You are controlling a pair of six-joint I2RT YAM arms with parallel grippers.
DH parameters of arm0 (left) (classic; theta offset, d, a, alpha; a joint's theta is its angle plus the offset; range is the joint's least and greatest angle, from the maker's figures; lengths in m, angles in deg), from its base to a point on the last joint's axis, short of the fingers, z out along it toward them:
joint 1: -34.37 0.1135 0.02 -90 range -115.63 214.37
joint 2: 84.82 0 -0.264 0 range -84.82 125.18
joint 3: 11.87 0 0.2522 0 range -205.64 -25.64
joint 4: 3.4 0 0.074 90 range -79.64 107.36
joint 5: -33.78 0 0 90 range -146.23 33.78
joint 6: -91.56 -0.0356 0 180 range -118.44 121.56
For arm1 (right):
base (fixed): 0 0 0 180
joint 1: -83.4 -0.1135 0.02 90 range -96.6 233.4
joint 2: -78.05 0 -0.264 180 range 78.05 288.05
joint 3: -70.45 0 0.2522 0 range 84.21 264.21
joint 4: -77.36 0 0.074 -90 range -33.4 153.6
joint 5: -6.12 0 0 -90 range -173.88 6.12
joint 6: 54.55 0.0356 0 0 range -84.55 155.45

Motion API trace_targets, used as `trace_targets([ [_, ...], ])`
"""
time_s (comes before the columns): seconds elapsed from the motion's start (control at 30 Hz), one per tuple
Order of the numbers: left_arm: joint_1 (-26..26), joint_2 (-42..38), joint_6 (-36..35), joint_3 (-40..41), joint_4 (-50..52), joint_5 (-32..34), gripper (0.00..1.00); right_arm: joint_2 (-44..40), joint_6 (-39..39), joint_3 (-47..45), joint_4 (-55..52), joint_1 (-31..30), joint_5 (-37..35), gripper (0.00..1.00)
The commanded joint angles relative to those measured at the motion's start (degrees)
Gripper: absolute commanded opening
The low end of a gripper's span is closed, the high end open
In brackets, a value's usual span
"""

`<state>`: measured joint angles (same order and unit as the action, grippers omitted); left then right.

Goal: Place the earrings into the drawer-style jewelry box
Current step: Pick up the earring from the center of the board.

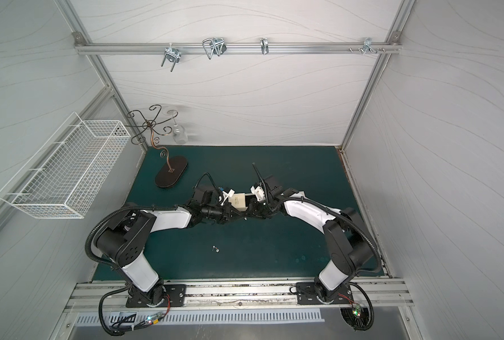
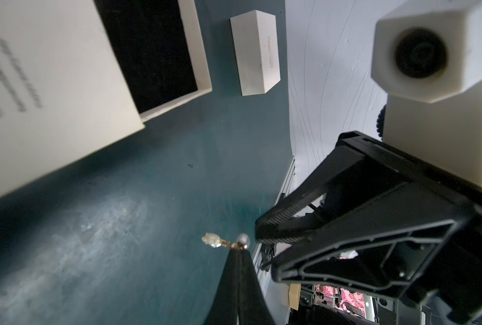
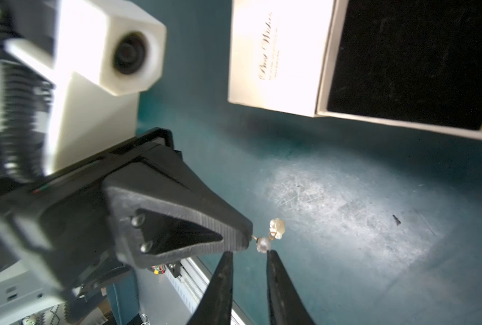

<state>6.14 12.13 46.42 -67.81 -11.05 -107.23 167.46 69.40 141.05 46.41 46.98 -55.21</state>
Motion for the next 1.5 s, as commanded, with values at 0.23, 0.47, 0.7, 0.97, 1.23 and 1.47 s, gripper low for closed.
trace_targets([
  [0.23, -0.76, -12.57, -6.49, -2.46, 7.17, 0.95, 0.00, -11.48, 3.69, -4.22, 10.32, 5.57, 14.31, 0.32],
  [0.47, -5.83, -19.32, -17.27, -3.62, 8.87, 7.11, 0.00, -15.68, 7.45, -4.11, 11.18, 5.95, 18.86, 0.33],
  [0.7, -6.84, -21.47, -20.84, -2.51, 4.05, 8.70, 0.00, -20.76, 7.39, -6.45, 12.41, 6.19, 21.21, 0.33],
  [0.97, -6.83, -23.51, -22.79, -1.40, 1.32, 7.81, 0.00, -23.48, 5.79, -8.86, 13.96, 7.06, 22.88, 0.34],
  [1.23, -6.83, -24.18, -20.87, -0.96, -1.43, 6.32, 0.00, -24.84, 5.51, -10.95, 17.64, 7.94, 24.52, 0.39],
  [1.47, -6.76, -24.26, -19.16, -0.98, -2.29, 5.07, 0.00, -24.65, 5.90, -11.51, 20.87, 7.96, 25.93, 0.37],
])
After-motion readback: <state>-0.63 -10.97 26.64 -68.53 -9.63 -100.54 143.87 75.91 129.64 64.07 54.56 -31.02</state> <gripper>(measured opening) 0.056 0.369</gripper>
